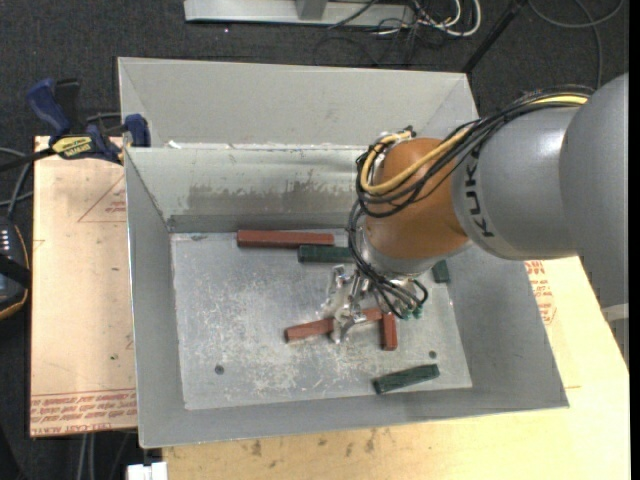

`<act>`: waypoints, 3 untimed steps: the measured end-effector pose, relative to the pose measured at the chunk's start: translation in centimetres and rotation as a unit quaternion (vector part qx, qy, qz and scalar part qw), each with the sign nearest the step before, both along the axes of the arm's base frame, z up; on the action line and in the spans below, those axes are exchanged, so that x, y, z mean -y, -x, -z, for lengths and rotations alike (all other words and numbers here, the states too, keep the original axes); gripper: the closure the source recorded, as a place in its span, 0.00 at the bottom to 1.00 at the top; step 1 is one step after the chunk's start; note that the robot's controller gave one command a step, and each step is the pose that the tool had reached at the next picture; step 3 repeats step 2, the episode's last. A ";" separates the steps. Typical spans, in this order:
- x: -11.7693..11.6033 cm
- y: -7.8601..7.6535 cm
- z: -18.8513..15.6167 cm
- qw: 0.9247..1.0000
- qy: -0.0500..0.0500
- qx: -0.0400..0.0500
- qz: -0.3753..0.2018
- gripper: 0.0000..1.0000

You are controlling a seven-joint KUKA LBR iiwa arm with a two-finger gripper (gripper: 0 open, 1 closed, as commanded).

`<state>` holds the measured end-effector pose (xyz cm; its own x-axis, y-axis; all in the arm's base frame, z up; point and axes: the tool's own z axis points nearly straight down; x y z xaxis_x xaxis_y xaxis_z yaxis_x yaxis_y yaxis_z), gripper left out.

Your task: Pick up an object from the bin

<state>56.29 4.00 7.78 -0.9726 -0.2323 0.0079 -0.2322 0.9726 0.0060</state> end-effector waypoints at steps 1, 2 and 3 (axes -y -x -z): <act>0.0 -0.1 0.0 1.000 0.000 0.001 0.000 1.00; 0.0 -2.0 -19.8 1.000 0.002 0.005 0.016 1.00; 0.0 -2.0 -19.8 1.000 0.002 0.005 0.016 1.00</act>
Offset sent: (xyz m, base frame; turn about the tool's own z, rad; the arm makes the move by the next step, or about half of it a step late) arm 0.0201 -0.0010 0.2069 0.0351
